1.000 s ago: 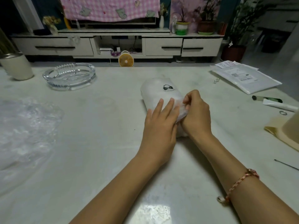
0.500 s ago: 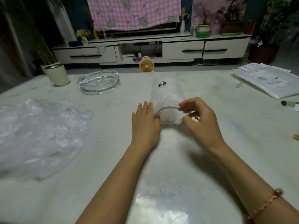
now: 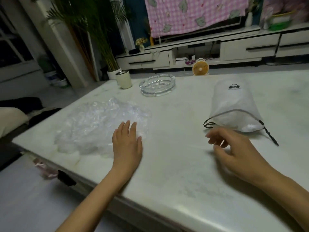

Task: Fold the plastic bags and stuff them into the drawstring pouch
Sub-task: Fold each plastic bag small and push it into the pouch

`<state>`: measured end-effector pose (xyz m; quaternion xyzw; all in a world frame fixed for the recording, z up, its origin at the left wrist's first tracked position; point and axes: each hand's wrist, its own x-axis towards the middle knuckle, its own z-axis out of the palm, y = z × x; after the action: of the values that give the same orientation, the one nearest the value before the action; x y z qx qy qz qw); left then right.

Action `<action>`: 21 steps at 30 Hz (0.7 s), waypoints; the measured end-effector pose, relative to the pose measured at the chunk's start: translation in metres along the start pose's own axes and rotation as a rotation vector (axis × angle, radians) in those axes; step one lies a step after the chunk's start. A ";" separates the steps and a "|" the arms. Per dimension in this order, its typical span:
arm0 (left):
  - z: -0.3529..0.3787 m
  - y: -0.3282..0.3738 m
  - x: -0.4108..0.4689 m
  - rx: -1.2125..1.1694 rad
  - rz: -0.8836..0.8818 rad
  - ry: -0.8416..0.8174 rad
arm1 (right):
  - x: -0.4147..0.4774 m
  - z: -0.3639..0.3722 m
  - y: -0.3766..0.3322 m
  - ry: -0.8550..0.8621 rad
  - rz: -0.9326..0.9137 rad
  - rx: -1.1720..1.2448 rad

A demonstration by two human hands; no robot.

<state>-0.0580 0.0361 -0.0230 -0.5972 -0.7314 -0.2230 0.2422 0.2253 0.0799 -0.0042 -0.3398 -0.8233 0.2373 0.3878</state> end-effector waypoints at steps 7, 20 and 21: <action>0.004 -0.006 0.010 0.209 -0.038 -0.169 | -0.002 0.000 0.001 -0.027 0.041 -0.075; -0.020 0.032 0.021 -0.383 0.008 0.109 | 0.003 0.001 -0.003 0.029 0.143 -0.020; -0.027 0.039 0.016 -0.523 0.047 0.066 | 0.005 -0.001 -0.004 0.063 0.169 0.023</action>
<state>-0.0197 0.0389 0.0100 -0.6489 -0.6264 -0.4181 0.1082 0.2223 0.0805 0.0014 -0.4111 -0.7762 0.2678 0.3961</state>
